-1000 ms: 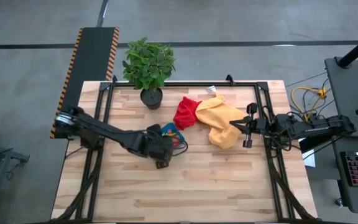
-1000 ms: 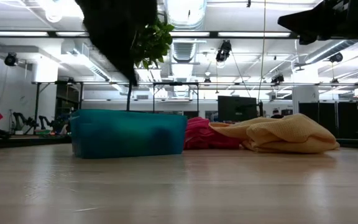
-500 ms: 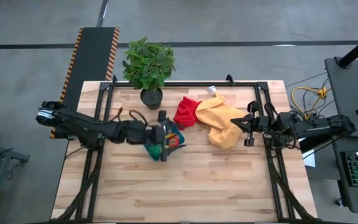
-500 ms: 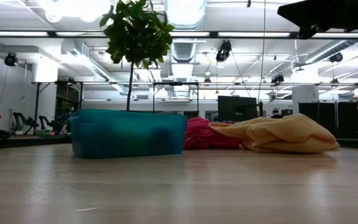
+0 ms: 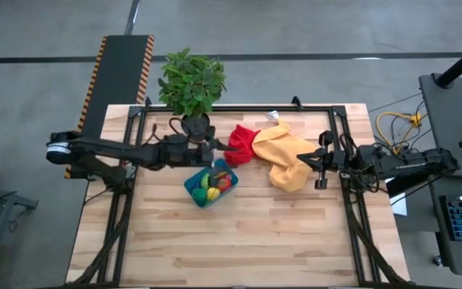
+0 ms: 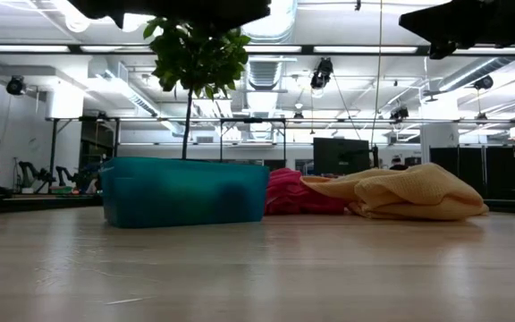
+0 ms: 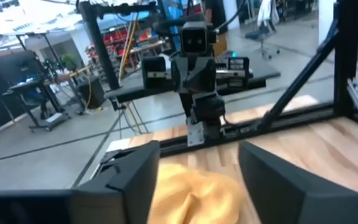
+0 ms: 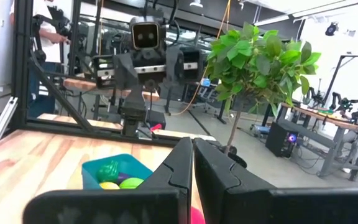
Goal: Pick and placing Produce into tupperware
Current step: Return to Home Position
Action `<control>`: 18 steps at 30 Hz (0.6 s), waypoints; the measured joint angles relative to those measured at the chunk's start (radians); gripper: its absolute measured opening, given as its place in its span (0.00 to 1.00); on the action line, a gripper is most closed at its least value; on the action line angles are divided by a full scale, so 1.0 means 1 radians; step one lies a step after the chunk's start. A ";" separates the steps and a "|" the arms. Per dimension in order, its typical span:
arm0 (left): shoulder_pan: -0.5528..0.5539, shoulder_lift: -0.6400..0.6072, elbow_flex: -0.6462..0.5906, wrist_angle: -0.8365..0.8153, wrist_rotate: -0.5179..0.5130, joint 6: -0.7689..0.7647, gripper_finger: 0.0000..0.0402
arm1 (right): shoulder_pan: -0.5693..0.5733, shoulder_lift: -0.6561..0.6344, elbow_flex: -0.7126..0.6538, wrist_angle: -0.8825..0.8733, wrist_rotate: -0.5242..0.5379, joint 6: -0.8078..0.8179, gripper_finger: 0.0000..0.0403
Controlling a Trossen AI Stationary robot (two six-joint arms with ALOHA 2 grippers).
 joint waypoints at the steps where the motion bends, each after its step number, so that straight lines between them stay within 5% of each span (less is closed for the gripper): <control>1: 0.000 -0.018 0.000 -0.032 0.000 0.014 0.49 | 0.000 0.000 0.000 -0.001 0.000 0.000 0.02; 10: -0.016 -0.265 -0.139 -0.203 0.000 -0.003 0.04 | 0.000 0.000 0.000 -0.008 0.000 0.000 0.02; 18: -0.054 -0.614 -0.339 -0.228 -0.085 -0.036 0.00 | 0.000 0.000 -0.001 -0.036 0.000 0.000 0.02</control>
